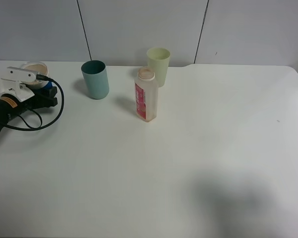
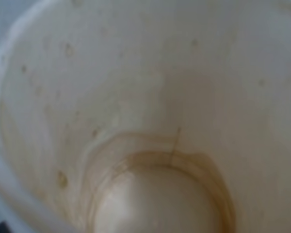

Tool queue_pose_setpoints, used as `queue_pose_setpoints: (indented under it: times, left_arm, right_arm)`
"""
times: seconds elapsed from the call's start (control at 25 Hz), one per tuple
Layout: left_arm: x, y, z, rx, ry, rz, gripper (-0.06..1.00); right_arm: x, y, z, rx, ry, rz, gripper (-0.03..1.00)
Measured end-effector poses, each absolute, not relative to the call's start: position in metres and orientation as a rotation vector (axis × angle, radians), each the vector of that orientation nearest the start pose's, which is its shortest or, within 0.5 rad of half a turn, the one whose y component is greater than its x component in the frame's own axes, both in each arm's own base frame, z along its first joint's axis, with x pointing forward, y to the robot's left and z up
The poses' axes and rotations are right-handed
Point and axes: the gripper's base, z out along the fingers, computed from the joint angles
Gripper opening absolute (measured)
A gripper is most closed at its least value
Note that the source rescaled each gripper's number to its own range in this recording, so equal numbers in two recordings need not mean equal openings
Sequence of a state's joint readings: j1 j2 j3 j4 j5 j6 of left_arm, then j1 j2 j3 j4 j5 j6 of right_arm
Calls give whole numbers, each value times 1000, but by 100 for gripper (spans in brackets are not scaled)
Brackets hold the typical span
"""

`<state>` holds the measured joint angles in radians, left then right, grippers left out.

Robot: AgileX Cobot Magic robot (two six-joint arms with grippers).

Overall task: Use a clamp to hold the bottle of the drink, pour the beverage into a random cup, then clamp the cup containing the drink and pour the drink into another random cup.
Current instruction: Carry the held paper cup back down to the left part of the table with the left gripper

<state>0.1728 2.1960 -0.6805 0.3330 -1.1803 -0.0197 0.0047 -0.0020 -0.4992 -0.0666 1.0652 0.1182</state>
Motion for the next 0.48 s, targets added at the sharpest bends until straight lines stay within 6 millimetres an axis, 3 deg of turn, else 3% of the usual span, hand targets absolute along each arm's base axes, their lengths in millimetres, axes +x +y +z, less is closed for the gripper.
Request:
queue_pose_setpoints:
  times: [0.48]
  left_arm:
    - [340, 31, 48, 152, 1838, -91, 0]
  right_arm:
    - [-5, -5, 277, 119, 2042, -3, 100]
